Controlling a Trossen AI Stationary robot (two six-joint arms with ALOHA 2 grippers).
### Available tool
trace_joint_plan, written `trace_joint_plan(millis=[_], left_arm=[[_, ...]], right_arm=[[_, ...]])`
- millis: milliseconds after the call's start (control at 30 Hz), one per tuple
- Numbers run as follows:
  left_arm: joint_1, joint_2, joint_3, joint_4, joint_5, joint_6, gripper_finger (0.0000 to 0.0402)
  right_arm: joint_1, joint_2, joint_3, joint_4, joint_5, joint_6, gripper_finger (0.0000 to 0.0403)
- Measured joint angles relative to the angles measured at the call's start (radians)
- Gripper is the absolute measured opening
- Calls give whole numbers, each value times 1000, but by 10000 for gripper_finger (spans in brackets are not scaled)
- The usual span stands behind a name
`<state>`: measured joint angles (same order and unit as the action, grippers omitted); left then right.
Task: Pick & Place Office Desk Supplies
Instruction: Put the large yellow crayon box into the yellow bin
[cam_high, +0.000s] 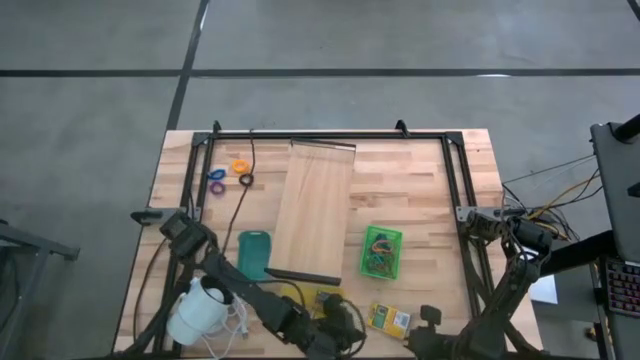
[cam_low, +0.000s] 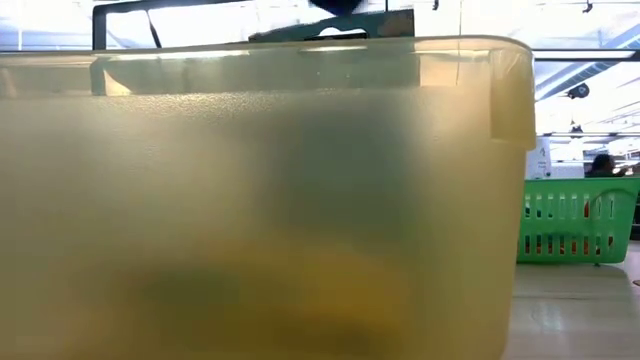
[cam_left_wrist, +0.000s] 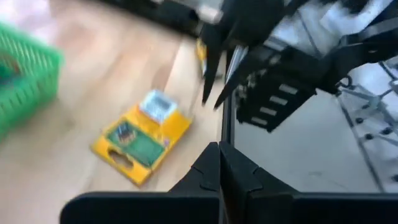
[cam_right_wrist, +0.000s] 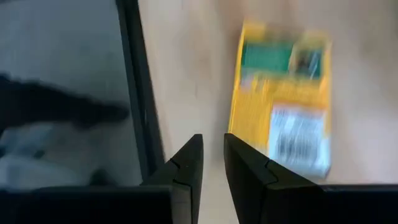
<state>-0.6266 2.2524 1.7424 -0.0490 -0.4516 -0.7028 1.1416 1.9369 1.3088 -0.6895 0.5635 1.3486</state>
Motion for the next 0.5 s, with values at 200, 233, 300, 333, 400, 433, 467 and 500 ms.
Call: trace_joint_plan(millis=[200,233,300,333,400,433,467,500], left_arm=[[28,30,0,5,45,-65,1],[29,33,0,5,45,-68,1],[31,34,0,4,45,-73,1],[32,34,0,4,48,-72,1],[34,34,0,3,47,-59,1],[35,34,0,4,46,-57,1],[36,34,0,4,46,-57,1],[36,34,0,4,46,-56,1]], right_arm=[[-2,0,33,-47,159,-52,63],[-3,0,29,-47,166,-52,63],[-5,0,17,-55,170,-49,63],[-5,0,10,-63,170,-43,63],[-9,0,-6,-70,170,-35,63],[-10,0,-13,-71,170,-35,63],[-10,0,-20,-71,170,-35,63],[-11,0,-26,-71,170,-35,63]])
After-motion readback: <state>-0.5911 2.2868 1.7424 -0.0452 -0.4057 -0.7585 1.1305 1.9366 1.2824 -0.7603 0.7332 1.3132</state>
